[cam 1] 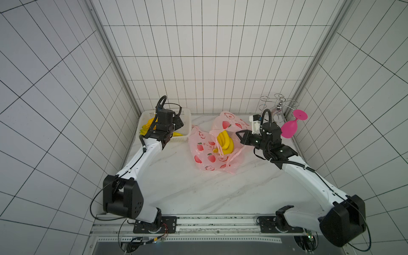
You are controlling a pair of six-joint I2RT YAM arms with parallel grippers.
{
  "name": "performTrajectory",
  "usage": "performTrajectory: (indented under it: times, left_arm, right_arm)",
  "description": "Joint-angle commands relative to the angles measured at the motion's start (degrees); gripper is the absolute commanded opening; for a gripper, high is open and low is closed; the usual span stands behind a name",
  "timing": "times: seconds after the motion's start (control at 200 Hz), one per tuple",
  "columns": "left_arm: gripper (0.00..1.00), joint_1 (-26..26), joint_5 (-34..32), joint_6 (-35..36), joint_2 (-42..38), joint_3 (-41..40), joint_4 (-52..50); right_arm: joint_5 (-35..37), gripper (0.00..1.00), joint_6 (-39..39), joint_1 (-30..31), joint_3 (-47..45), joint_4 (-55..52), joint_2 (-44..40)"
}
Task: Place the banana into a plastic bag & tie a knot
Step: Place the banana into the plastic bag, then pick up the banana from the basket.
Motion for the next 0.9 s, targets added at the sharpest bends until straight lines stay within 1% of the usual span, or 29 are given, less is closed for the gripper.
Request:
performTrajectory:
  times: [0.0,0.095,0.265,0.405,0.515,0.605,0.795,0.895]
  left_arm:
    - [0.83,3.14,-4.64,-4.16,7.04,5.76,-6.87]
    - [0.86,4.72,-5.19,-4.12,12.99,11.12,-8.83]
    - [0.87,6.01,-5.04,-2.39,22.27,19.47,-10.15]
    - [0.87,6.95,-3.73,-1.66,28.15,25.02,-11.47]
    - [0.87,7.08,-5.68,-2.06,31.48,29.01,-14.76]
    - [0.88,7.13,-6.42,-2.09,33.04,30.97,-17.13]
    - [0.92,7.2,-8.07,-1.31,35.64,31.69,-15.01]
    - [0.92,7.3,-7.99,-0.63,36.6,31.68,-13.37]
  right_arm:
    - [-1.16,0.0,-0.63,-0.53,-0.6,1.4,-1.37]
    - [-1.76,0.0,-0.63,-0.53,-1.74,1.91,-1.68]
    - [-2.64,0.0,-0.53,-0.53,-3.33,2.97,-2.17]
    - [-3.36,0.0,-0.52,-0.53,-3.76,3.4,-1.91]
    - [-3.54,0.0,-0.55,-0.53,-4.1,3.48,-1.75]
    - [-3.55,0.0,-0.63,-0.53,-4.53,3.49,-1.85]
    - [-4.24,0.0,-0.39,-0.53,-5.54,3.98,-1.99]
    - [-4.51,0.0,-0.2,-0.53,-6.15,4.41,-2.42]
